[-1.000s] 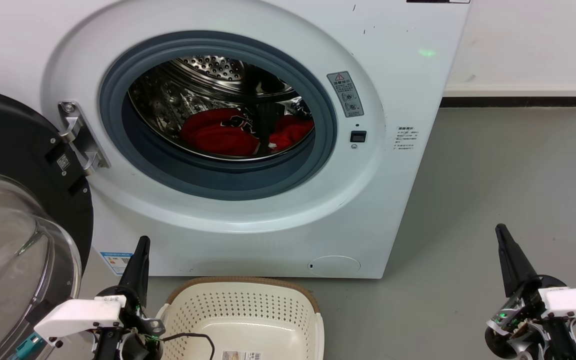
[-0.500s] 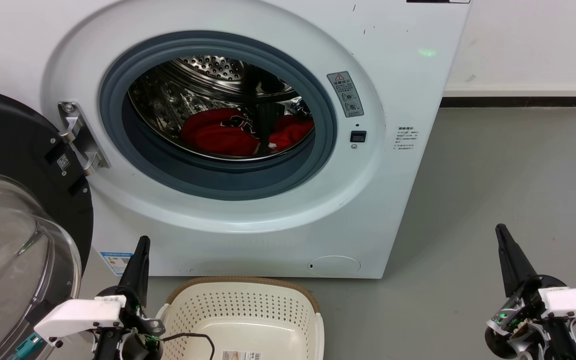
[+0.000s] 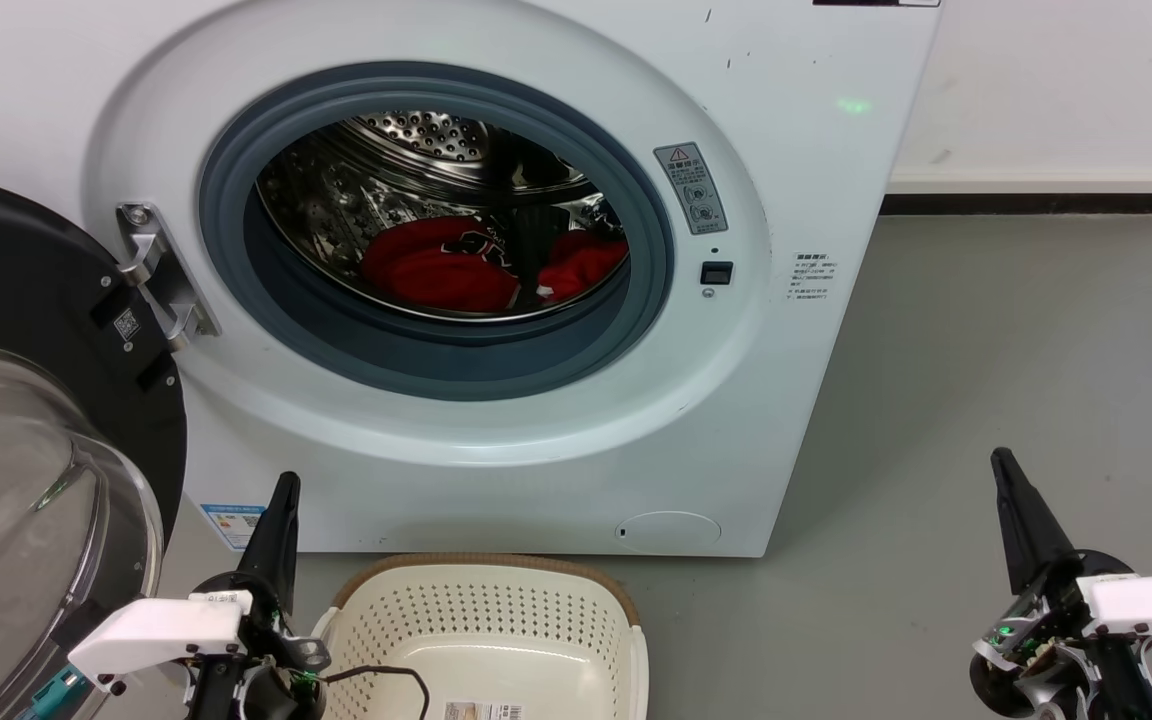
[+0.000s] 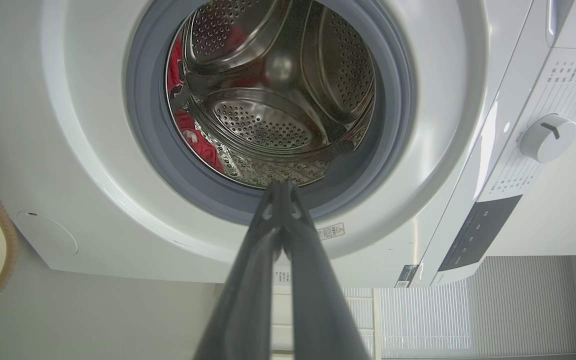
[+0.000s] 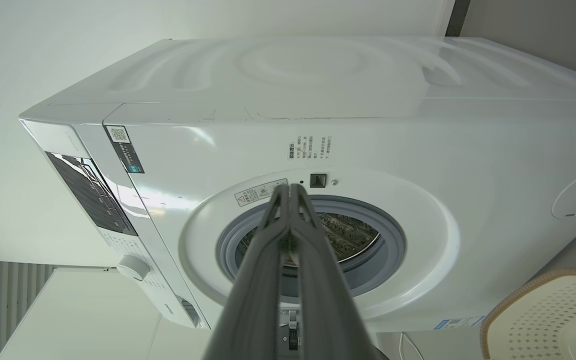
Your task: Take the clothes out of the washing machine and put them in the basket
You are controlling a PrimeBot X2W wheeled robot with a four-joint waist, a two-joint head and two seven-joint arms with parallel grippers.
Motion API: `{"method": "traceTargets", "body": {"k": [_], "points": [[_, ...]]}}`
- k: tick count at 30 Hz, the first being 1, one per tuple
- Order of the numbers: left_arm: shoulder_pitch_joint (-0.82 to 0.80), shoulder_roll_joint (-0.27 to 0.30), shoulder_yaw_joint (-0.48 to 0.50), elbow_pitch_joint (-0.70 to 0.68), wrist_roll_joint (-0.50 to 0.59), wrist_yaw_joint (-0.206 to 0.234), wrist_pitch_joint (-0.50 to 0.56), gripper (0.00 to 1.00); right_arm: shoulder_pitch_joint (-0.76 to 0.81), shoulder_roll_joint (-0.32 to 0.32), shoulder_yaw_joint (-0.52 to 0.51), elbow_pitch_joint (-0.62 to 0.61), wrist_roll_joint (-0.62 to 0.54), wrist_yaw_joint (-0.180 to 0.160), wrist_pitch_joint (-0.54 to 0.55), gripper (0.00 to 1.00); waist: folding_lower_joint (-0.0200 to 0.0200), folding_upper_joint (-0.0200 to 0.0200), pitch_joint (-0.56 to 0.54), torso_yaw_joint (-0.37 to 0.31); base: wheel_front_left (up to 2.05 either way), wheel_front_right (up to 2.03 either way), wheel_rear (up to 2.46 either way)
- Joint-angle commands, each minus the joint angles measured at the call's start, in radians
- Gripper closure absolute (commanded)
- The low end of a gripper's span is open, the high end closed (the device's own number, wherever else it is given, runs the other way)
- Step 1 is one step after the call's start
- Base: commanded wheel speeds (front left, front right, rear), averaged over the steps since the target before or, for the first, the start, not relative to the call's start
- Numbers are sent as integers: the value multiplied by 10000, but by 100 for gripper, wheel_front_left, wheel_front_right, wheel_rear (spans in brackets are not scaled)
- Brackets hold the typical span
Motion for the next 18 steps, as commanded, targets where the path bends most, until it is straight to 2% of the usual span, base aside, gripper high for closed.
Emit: {"method": "traceTargets", "body": {"k": [1, 2, 13, 18], "points": [[-61, -20, 28, -4, -25, -32, 18, 100, -116, -44, -7, 8, 38, -3, 8, 100, -1, -1, 0, 0, 0, 0, 0], [1, 0, 0, -2, 2, 0, -4, 0, 1, 0, 0, -2, -2, 0, -3, 0, -1, -1, 0, 0, 0, 0, 0], [473, -21, -110, 29, 264, 8, -414, 0, 482, 27, 107, 5, -362, 0, -412, 0, -1, -1, -43, -20, 0, 0, 0], [546, -19, 79, 11, 734, 6, -654, 0, 629, 22, 18, -49, -917, 0, -654, 0, -1, -1, -71, -34, 0, 0, 0]]}}
